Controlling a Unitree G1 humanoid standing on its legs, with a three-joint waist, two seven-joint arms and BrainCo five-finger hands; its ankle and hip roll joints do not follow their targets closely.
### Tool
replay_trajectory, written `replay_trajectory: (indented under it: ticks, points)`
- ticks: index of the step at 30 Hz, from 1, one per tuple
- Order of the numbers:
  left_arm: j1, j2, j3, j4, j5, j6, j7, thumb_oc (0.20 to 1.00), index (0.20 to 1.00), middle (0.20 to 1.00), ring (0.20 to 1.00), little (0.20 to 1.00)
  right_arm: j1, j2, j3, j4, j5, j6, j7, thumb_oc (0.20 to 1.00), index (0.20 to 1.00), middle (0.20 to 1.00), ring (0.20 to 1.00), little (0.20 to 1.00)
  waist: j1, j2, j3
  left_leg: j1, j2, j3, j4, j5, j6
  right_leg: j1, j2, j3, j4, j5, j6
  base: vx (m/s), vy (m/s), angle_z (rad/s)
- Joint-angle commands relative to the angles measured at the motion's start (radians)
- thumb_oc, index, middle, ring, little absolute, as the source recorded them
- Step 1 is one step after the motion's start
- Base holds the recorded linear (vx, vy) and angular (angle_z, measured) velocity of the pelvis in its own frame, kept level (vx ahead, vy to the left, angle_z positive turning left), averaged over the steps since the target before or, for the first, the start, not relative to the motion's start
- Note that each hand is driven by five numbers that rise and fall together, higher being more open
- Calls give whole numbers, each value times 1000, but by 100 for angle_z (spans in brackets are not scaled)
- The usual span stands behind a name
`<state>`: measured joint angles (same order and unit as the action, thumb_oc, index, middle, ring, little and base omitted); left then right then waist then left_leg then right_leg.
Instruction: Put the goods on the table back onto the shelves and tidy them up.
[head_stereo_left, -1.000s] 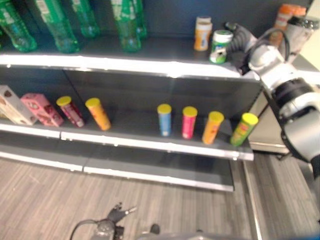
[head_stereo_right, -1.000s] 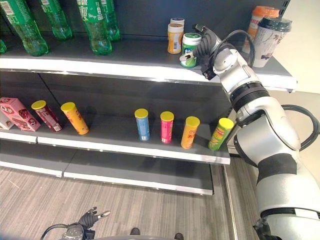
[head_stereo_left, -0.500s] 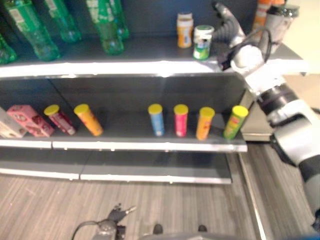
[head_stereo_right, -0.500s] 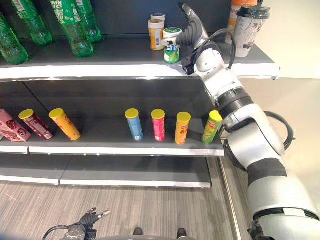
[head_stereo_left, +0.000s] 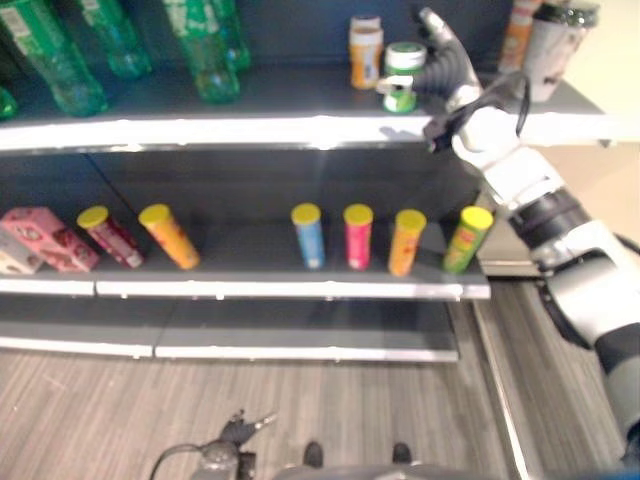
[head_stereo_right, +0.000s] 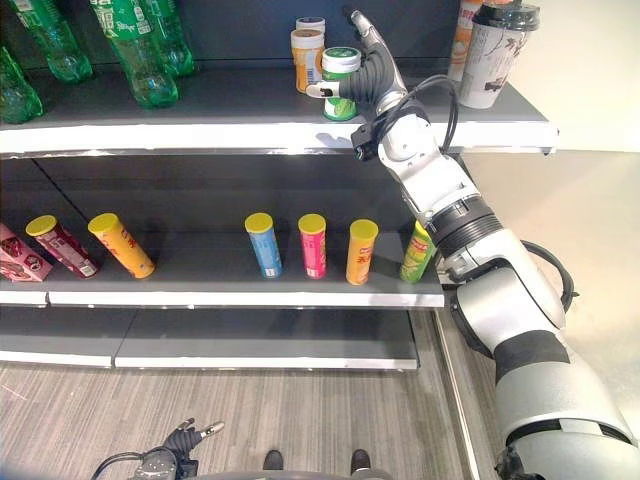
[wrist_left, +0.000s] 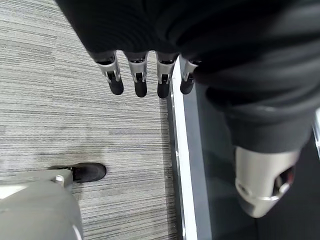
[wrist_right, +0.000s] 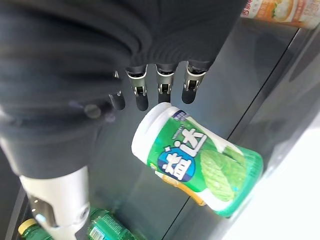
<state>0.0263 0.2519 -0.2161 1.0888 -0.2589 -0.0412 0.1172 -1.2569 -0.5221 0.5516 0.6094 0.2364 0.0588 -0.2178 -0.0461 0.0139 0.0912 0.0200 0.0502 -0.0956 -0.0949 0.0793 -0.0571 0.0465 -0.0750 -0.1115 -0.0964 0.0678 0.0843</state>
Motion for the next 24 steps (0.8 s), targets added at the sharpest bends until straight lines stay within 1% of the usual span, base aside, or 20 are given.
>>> replay_trajectory:
  ticks: [1, 5, 10, 13, 21, 24]
  points:
    - [-80, 55, 19, 39, -9, -19, 15, 1000, 1000, 1000, 1000, 1000, -46, -46, -23, -61, -32, -46, -48, 1000, 1000, 1000, 1000, 1000, 14, -64, 13, 78, 42, 99, 8, -141, -50, 32, -80, 2, 9, -70, 67, 0, 0, 0]
    - [-75, 57, 23, 24, -7, -20, 27, 1000, 1000, 1000, 1000, 1000, -30, -54, -52, -90, -101, -42, -80, 1000, 1000, 1000, 1000, 1000, 16, -59, 17, 84, 42, 102, 8, -145, -48, 34, -82, 1, 9, -72, 68, 0, 0, 0]
    - [-74, 59, 24, 23, -6, -21, 26, 1000, 1000, 1000, 1000, 1000, -25, -42, -60, -65, -107, -32, -83, 1000, 1000, 1000, 1000, 1000, 16, -55, 16, 86, 41, 102, 8, -147, -46, 37, -81, 2, 9, -75, 67, 3, -9, -8]
    - [-74, 58, 23, 27, -8, -17, 25, 1000, 1000, 1000, 1000, 1000, -17, -19, -57, -38, -65, -31, -67, 1000, 1000, 1000, 1000, 1000, 14, -53, 17, 86, 43, 104, 8, -145, -47, 38, -80, 3, 9, -76, 66, 0, -2, -2]
    - [-69, 60, 26, 25, -11, -14, 19, 1000, 1000, 1000, 1000, 1000, 4, 1, -36, -14, 7, -39, -29, 1000, 1000, 1000, 1000, 1000, 13, -52, 19, 88, 45, 105, 8, -142, -49, 40, -77, 4, 9, -76, 63, 0, 0, 0]
    - [-68, 61, 26, 26, -12, -15, 12, 1000, 1000, 1000, 1000, 1000, 11, 7, -17, 15, 73, -46, 2, 1000, 1000, 1000, 1000, 1000, 15, -55, 21, 87, 45, 107, 8, -140, -50, 40, -77, 5, 9, -76, 62, 0, 0, 0]
